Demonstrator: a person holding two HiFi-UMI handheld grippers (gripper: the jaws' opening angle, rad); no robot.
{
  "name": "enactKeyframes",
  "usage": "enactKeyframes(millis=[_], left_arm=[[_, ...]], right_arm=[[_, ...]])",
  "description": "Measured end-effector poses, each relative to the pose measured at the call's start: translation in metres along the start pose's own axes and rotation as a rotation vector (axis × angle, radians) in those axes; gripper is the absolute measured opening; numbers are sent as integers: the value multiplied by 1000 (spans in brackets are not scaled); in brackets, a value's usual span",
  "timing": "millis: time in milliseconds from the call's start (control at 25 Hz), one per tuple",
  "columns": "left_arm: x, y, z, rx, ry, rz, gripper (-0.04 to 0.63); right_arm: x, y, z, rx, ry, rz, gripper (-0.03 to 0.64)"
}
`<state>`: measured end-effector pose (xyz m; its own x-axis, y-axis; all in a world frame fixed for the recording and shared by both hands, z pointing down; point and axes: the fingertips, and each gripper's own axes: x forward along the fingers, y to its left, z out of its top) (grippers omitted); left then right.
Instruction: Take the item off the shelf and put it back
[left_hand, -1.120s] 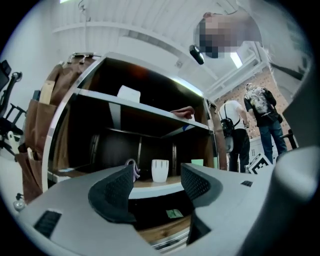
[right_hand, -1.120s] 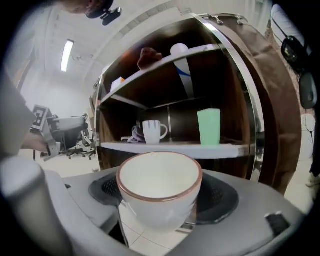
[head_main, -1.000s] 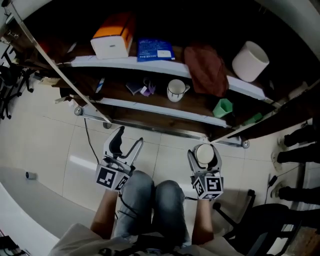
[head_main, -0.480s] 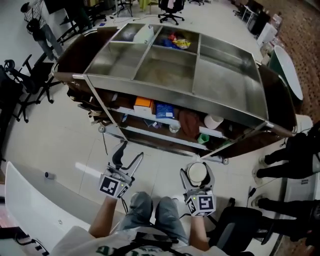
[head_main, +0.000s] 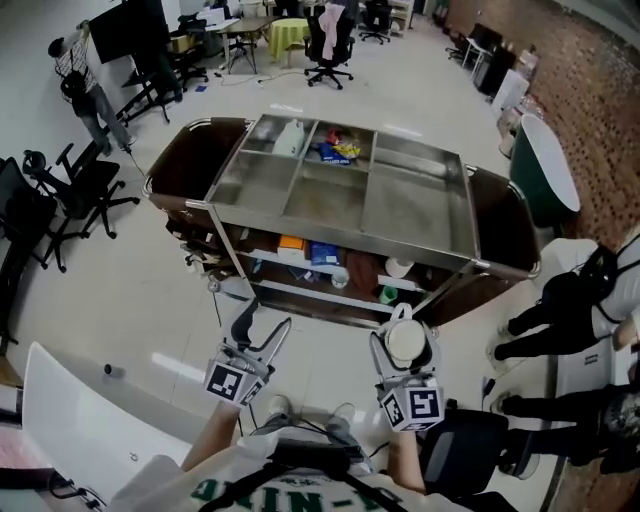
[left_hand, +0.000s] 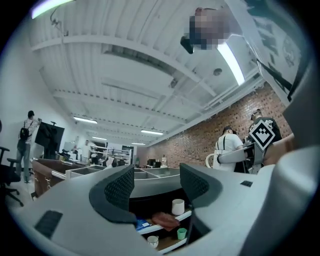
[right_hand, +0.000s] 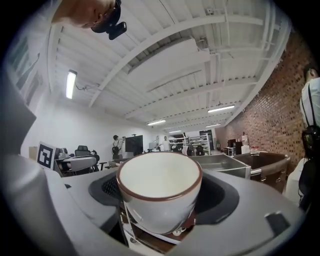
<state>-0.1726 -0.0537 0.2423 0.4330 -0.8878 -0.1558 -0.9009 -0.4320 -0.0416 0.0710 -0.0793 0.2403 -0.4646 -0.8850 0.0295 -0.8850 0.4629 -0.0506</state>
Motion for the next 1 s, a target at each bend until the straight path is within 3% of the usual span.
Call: enactKeyframes(millis=[200,480,640,1000], left_arm=[[-9,-9,15,-52,-43,-15,264],[-25,-10,8,-96,-35,-3,263],[-26,-1,6,-90,-17,39,253],[-19,-3,-3,-76,-6,29,252]], right_arm=[[-14,16,0,23,2,10,420],[-27,32,-14,69,17,27,420],[-27,36,-20,55,22,56,420],[-29,19,-57,42,59,18,420]])
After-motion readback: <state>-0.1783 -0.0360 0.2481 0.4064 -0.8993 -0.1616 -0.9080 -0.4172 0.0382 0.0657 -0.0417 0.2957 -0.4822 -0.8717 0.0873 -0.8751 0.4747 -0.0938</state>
